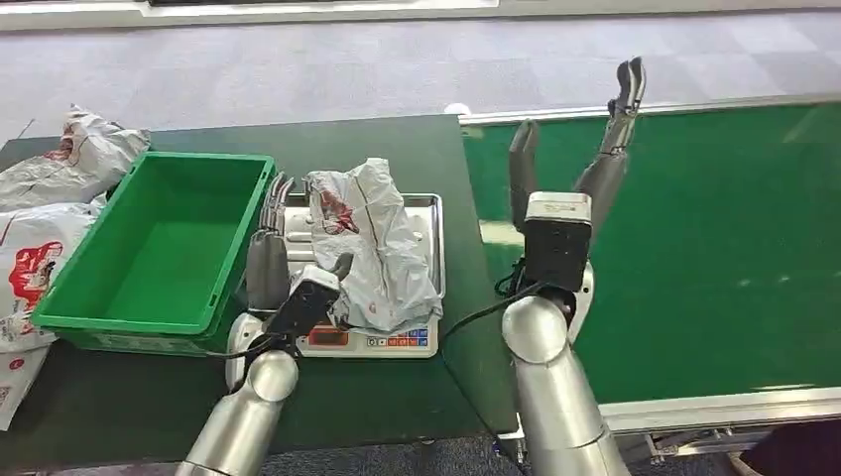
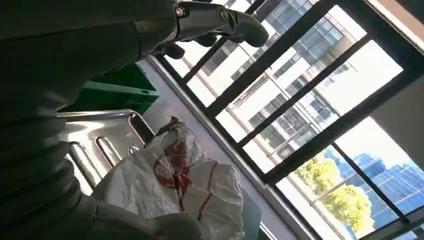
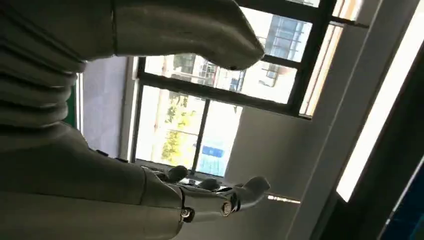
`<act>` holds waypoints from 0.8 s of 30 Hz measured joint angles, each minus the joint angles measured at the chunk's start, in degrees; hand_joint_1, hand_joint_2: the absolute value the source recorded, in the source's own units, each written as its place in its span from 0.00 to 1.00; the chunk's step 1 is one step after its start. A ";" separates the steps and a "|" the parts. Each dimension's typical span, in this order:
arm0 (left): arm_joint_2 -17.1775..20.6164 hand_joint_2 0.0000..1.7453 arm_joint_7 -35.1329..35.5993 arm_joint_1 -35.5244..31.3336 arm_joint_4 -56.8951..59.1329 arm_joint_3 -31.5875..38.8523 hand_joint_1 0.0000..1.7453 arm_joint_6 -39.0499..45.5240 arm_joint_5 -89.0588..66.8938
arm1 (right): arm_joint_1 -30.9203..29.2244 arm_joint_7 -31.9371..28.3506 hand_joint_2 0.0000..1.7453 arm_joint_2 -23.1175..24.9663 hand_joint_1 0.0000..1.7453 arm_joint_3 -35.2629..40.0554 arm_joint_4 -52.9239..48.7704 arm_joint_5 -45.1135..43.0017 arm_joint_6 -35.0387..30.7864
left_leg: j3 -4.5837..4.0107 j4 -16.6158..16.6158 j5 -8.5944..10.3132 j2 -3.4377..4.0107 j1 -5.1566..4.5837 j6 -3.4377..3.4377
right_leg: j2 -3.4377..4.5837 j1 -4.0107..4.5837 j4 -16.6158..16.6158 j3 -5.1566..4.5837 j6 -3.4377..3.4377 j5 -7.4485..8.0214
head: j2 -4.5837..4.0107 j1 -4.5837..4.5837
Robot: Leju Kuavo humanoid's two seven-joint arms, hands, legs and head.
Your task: Moved the parcel from conveyor to table for the left to box.
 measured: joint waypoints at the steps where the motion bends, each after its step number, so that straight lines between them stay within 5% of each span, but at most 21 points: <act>1: 0.13 1.00 1.92 -0.66 1.02 0.02 0.00 -1.70 -2.36 | 0.83 -1.95 1.00 0.04 0.00 -0.41 -1.72 -0.46 -0.11 | -0.01 0.00 0.01 -0.10 0.00 0.00 | -0.07 0.00 0.00 0.03 0.00 0.00 | 0.00 -0.02; 7: 1.29 1.00 7.68 -10.54 16.27 0.00 0.00 -16.85 -17.64 | 5.24 -5.66 1.00 0.24 0.00 -0.92 -11.77 -1.09 -0.13 | 0.00 0.01 0.05 -0.04 0.00 0.01 | -0.11 0.00 0.00 0.07 0.00 0.07 | 0.00 0.00; 14: 0.96 1.00 8.10 -20.56 32.22 -2.03 0.02 -24.99 -24.45 | 5.46 -5.44 1.00 0.22 0.00 -0.77 -13.28 -3.02 -0.09 | 0.23 0.00 0.06 -0.13 0.00 0.03 | -0.11 -0.01 0.00 0.38 0.01 0.06 | 0.00 -0.02; 15: 0.90 1.00 8.12 -21.43 33.48 -2.23 1.00 -25.78 -24.84 | 5.46 -5.50 1.00 0.22 0.00 -0.77 -13.28 -3.30 -0.09 | 0.29 0.00 0.06 -0.14 0.00 0.03 | -0.12 -0.01 0.00 0.44 0.02 0.05 | 0.00 0.00; 24: 0.68 1.00 6.90 -25.14 40.16 -4.31 1.00 -28.47 -26.22 | 5.44 -6.07 1.00 0.22 0.00 -0.79 -13.04 -3.98 -0.07 | 0.52 -0.02 0.08 -0.20 0.00 0.09 | -0.21 -0.01 -0.01 0.76 0.08 0.02 | 0.00 -0.02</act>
